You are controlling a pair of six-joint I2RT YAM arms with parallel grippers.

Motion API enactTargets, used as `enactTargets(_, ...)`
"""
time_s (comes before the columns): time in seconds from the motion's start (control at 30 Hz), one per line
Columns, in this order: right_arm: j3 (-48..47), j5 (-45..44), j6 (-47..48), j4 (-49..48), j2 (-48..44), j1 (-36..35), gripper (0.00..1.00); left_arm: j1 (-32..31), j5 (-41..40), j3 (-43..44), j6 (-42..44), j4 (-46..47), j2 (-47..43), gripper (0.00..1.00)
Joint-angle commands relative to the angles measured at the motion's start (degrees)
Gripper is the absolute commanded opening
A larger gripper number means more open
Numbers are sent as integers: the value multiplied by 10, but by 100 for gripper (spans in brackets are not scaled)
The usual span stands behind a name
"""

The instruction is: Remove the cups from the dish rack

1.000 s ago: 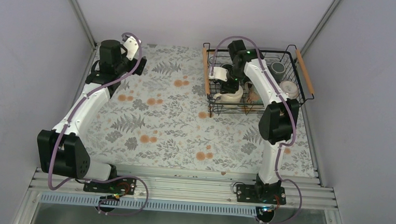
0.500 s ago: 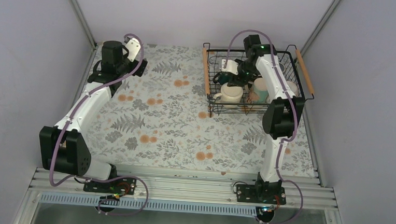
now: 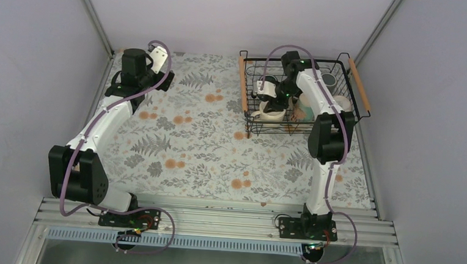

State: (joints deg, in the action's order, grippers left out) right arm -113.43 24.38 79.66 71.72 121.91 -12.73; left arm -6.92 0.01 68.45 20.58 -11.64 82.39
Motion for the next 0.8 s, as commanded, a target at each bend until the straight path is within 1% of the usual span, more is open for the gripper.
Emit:
enactTargets(0.0,8,18,23,-3,11,-18,52,-1,-6,7,9,7,2,100)
enactTargets(0.27,-13,22,26,-1,23,-35,51,-1,-7,7,13,6,3,100)
enactTargets(0.57,-30,-24,6,11,59,-37,52,-1,7,14,17,-2,7,100)
enactTargets(0.77,-26,-58,5,15,62,-35,48,-1,14,18,22,-8,11,100)
